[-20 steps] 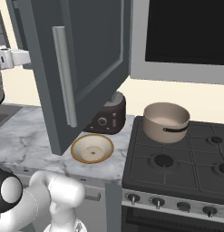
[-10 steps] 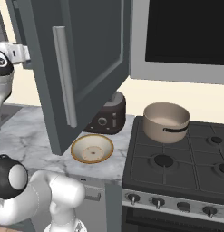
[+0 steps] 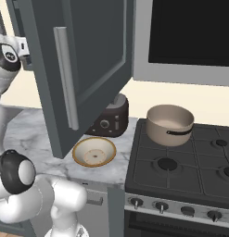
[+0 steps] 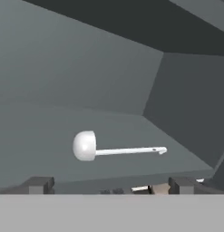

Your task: Open the cabinet and move the ladle to the pot. Then close the cabinet.

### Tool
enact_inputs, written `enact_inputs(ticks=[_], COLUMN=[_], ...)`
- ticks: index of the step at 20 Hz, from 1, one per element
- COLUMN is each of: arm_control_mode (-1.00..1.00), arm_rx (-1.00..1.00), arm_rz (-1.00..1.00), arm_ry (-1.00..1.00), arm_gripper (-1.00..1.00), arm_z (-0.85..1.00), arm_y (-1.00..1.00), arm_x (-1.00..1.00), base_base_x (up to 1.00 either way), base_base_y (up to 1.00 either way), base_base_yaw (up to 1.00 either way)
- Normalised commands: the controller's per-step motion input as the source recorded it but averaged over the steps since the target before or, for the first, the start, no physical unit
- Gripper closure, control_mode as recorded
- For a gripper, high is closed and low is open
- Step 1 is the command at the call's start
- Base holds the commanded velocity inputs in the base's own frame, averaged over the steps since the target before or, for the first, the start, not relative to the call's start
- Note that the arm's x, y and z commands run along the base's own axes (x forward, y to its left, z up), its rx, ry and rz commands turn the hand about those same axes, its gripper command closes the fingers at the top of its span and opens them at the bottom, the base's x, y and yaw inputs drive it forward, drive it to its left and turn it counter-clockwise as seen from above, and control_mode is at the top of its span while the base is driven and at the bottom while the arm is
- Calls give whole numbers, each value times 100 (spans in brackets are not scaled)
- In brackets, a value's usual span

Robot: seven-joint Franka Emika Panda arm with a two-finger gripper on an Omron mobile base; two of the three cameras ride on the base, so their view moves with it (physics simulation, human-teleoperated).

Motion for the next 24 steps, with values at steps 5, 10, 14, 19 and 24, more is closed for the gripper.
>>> enact_inputs(ticks=[5,10,14,19,24], arm_control_mode=[-100,-100,-100,-100,-100], arm_rx=[2,1,0,0,0], arm_rz=[7,7,2,0,0], arm_ry=[13,11,1,0,0], arm_gripper=[-100,-100,-100,-100,-100], arm_z=[0,-3,-23,-19,-10], arm_y=[0,0,0,0,0], arm_x=[9,11,9,3,6], base_base_x=[0,0,0,0,0], base_base_y=[0,0,0,0,0], base_base_yaw=[0,0,0,0,0])
